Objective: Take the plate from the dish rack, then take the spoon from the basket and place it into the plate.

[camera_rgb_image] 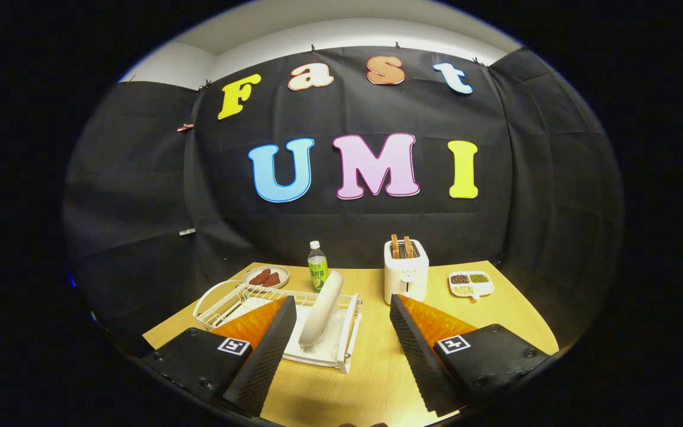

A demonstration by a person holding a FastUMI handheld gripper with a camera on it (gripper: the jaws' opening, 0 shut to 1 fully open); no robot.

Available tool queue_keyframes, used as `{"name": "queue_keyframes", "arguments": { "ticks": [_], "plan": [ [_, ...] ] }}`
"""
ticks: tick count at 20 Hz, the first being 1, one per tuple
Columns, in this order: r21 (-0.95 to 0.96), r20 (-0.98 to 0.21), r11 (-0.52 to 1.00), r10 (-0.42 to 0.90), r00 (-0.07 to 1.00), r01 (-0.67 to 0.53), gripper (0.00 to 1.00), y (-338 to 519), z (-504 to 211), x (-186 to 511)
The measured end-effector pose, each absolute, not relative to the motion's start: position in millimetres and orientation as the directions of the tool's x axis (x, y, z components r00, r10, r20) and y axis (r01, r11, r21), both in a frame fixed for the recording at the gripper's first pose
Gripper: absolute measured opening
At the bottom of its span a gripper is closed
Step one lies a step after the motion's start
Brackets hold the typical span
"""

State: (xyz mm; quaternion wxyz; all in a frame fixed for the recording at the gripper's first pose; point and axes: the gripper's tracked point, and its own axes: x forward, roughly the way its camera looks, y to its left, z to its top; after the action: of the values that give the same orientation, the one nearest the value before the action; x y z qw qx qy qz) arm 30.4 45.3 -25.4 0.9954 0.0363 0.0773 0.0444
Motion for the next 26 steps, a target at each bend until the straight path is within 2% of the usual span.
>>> {"name": "queue_keyframes", "arguments": {
  "ticks": [7,16,20,23,26],
  "plan": [
    [0.111,-0.229,0.988,0.131,0.964,-0.108,1.00,65,-26,93],
    [0.256,-0.494,0.967,0.145,0.857,-0.017,1.00,77,-90,162],
    [0.288,-0.549,0.957,0.148,0.823,0.020,0.98,84,-108,188],
    [0.238,-0.575,0.971,0.151,0.804,-0.012,0.97,92,-124,202],
    [0.239,-0.646,0.971,0.133,0.752,0.033,0.81,93,-146,203]
  ]
}}
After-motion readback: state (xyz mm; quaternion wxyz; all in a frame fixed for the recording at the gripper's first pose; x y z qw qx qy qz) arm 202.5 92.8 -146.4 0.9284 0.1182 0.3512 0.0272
